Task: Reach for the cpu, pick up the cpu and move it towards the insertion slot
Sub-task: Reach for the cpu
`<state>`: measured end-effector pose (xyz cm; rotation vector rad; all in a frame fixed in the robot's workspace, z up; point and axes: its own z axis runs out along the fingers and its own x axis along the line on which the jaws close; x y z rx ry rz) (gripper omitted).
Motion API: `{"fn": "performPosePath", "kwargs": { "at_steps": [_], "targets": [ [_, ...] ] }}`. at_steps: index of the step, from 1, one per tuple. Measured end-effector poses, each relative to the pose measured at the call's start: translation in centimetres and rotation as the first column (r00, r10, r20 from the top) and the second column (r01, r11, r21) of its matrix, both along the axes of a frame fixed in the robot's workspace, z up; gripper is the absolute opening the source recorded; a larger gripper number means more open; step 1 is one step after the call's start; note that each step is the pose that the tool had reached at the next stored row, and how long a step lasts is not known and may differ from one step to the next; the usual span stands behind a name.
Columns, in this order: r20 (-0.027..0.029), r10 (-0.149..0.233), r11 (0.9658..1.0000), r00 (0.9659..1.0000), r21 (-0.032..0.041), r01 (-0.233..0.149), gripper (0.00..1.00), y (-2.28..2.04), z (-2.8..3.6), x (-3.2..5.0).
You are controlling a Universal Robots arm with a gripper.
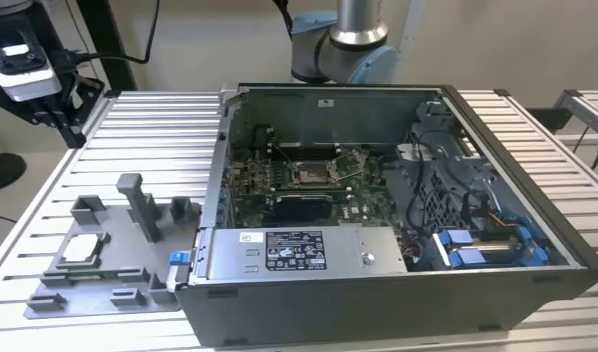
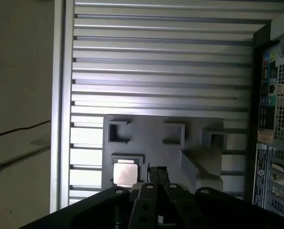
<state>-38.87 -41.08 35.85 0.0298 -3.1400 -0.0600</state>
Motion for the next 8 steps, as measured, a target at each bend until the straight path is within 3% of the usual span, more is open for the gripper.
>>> {"fn": "performPosePath", "kwargs": {
  "at_steps": [8],
  "targets": [
    [0.0000,0.000,1.0000,1.0000,0.0000,0.000,0.00,-1.43,0.00,-0.99]
  ]
}}
